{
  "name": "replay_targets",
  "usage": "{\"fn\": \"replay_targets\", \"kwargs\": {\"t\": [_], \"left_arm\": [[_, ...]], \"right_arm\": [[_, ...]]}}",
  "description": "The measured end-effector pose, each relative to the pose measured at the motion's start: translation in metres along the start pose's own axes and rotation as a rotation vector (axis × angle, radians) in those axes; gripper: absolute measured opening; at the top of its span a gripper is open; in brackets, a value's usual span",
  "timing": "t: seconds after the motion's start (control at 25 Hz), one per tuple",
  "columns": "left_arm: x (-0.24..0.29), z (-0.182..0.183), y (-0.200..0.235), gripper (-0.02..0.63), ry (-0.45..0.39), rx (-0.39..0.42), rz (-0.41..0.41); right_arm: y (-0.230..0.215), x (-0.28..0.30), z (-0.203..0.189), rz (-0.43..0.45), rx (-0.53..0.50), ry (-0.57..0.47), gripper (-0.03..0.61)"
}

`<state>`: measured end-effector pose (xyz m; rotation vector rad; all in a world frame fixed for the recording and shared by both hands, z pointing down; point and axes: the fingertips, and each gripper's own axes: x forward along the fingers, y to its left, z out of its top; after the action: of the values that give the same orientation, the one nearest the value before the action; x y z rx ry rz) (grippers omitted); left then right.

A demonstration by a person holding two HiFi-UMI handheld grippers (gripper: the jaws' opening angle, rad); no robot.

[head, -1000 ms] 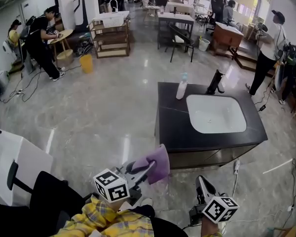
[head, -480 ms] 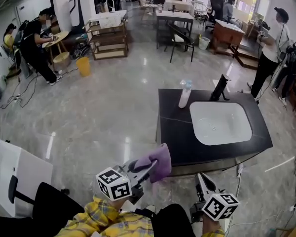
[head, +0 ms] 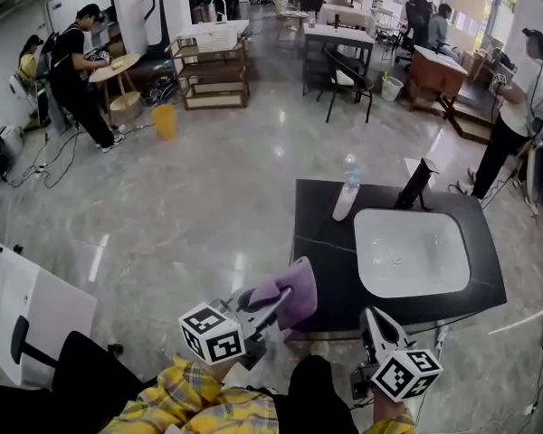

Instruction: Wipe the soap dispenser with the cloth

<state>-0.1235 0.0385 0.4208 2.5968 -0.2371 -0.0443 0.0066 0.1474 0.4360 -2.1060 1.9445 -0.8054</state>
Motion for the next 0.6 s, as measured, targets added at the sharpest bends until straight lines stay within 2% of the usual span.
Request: {"fn": "replay_targets", "kwargs": {"t": [0.6], "left_arm": [[0.142, 0.048, 0.055, 0.087, -0.037, 0.033, 0.14]], "right_arm": [[-0.102, 0.097, 0.106, 0.11, -0.055, 0.051, 0.006]]}}
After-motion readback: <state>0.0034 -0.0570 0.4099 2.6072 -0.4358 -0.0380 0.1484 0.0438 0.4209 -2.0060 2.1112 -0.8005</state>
